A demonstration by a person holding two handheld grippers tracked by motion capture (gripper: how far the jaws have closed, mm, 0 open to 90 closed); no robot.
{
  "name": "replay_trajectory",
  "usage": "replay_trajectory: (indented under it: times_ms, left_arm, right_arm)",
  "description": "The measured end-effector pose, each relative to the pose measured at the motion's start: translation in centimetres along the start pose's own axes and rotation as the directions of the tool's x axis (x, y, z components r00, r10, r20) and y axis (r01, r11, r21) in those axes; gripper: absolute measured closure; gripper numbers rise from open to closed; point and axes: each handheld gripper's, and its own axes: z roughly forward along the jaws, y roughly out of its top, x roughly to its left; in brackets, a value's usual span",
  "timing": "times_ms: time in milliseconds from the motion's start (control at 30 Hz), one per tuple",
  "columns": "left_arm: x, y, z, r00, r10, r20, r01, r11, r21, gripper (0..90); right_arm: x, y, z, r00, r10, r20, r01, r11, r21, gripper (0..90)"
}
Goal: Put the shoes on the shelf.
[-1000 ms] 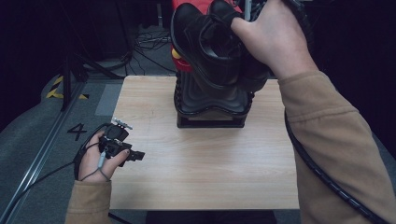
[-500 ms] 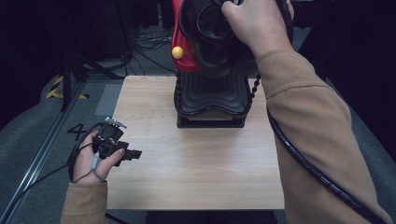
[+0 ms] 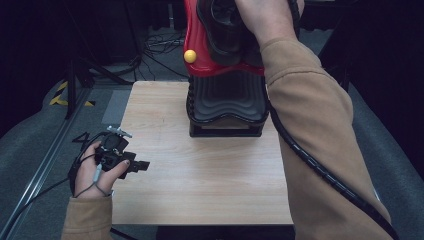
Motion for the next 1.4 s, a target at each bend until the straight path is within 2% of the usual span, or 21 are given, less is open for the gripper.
replay_trajectory:
  times_ms: [200, 433, 667, 700, 767, 900, 1100, 1167, 1233, 1300, 1400]
  left_arm:
    - [0.7, -0.7, -0.3, 0.9996, -0.027, 0.001, 0.028, 0.9996, -0.009, 36.0]
    - [0.9, -1.4, -0.9, 0.9991, -0.044, -0.002, 0.043, 0.9988, -0.024, 36.0]
    - [0.7, -1.2, -0.8, 0.9993, -0.038, -0.001, 0.038, 0.9991, -0.021, 36.0]
    - [0.6, -1.1, -0.8, 0.9995, -0.032, -0.001, 0.032, 0.9993, -0.019, 36.0]
    - [0.4, -1.1, -0.8, 0.9995, -0.031, 0.001, 0.031, 0.9993, -0.019, 35.9]
    - [0.5, -1.1, -0.8, 0.9995, -0.031, -0.002, 0.031, 0.9993, -0.021, 35.9]
    - [0.6, -1.1, -0.8, 0.9996, -0.03, 0.0, 0.03, 0.9994, -0.019, 35.9]
    - [0.6, -1.1, -0.8, 0.9995, -0.03, -0.001, 0.03, 0.9994, -0.019, 35.9]
    - [0.7, -1.1, -0.8, 0.9994, -0.033, -0.002, 0.033, 0.9993, -0.018, 35.9]
    - [0.9, -1.1, -0.7, 0.9992, -0.04, -0.004, 0.04, 0.9991, -0.015, 35.9]
    - [0.8, -1.0, -0.5, 0.9993, -0.037, -0.005, 0.037, 0.9993, -0.011, 35.5]
  right_arm:
    - [0.2, 1.1, 1.2, 0.9999, 0.015, 0.006, -0.015, 1.0, -0.027, 81.5]
    - [0.0, 1.5, 2.0, 0.9993, 0.033, 0.018, -0.032, 0.998, -0.058, 81.1]
    - [0.2, 1.3, 2.5, 0.9994, 0.032, 0.013, -0.031, 0.997, -0.073, 80.0]
    - [0.1, 1.0, 3.4, 0.9994, 0.032, 0.009, -0.032, 0.998, -0.056, 79.5]
    - [0.1, 0.9, 3.8, 0.9997, 0.025, -0.001, -0.025, 0.998, -0.065, 78.6]
    - [0.2, 0.9, 3.7, 0.9999, 0.004, 0.014, -0.003, 0.997, -0.079, 78.7]
    - [-0.2, 1.1, 4.2, 0.9999, -0.014, 0.007, 0.015, 0.994, -0.111, 78.8]
    - [-0.5, 1.2, 4.4, 0.9997, -0.015, 0.017, 0.017, 0.992, -0.127, 78.9]
    - [-0.8, 1.2, 4.5, 1.0, 0.007, 0.002, -0.006, 0.992, -0.126, 79.0]
    - [-0.8, 1.2, 4.4, 0.9999, 0.01, -0.002, -0.01, 0.992, -0.123, 78.9]
    - [-0.5, 0.8, 4.2, 0.9996, 0.0, 0.027, 0.004, 0.992, -0.127, 78.7]
